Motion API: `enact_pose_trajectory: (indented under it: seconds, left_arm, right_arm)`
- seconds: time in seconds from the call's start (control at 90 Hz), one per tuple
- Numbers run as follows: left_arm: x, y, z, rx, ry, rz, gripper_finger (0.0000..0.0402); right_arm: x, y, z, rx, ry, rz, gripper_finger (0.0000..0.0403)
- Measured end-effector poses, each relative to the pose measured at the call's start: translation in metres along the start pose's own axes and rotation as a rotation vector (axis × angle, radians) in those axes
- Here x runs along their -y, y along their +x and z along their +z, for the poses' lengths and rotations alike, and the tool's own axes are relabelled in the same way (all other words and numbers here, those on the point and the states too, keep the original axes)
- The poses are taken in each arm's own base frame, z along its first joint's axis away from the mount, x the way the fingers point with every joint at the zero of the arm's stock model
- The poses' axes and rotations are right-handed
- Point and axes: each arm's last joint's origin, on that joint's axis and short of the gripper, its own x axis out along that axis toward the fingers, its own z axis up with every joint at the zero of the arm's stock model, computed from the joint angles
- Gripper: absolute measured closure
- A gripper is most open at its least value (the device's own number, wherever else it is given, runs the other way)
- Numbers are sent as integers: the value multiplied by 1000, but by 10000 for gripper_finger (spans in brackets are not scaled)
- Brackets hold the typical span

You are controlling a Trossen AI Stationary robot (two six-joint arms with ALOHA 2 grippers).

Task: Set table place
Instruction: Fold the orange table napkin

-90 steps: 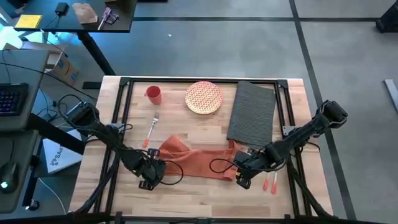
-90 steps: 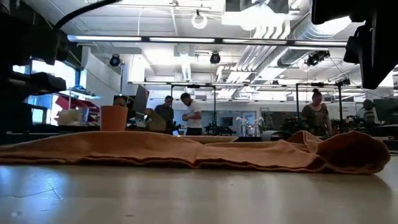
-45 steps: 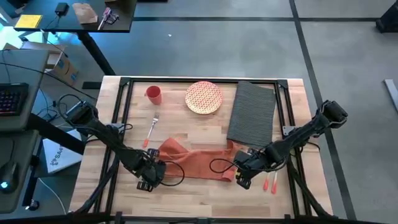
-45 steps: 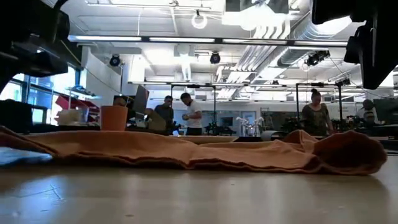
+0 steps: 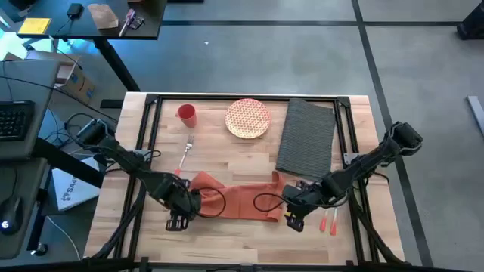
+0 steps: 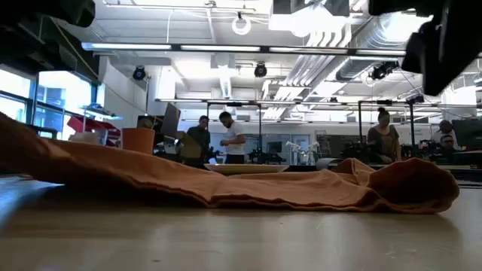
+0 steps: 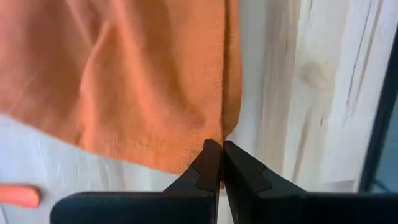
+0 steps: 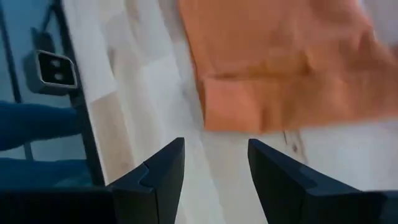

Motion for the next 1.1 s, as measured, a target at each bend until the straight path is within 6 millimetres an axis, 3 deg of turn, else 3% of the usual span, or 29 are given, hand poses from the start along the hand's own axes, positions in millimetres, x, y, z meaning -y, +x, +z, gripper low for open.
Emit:
enact_pose_trajectory:
  seconds: [0.233, 0.356, 0.467, 0.567, 0.7, 0.922, 1.1]
  left_arm:
    - [-9, -13, 2, 55, -112, -14, 401]
    - [-10, -12, 3, 52, -122, -22, 401]
    - [-10, -12, 3, 43, -131, -24, 401]
    - [-8, -11, -2, 23, -133, -8, 402]
    - [-6, -11, -9, 11, -127, 63, 401]
    - [-3, -10, -10, 41, -125, 76, 401]
    - [-1, -10, -9, 45, -92, 50, 401]
  right_arm:
    - [15, 40, 23, -28, -237, 82, 231]
    - [26, 69, 30, -50, -226, 96, 240]
    - [37, 83, 23, -166, -100, 60, 261]
    - [38, 78, 5, -288, -7, -57, 284]
    - [26, 52, -24, -417, 61, -169, 305]
    - [-6, 2, -41, -216, 105, -141, 308]
    - [-14, 6, -37, -143, -59, -75, 305]
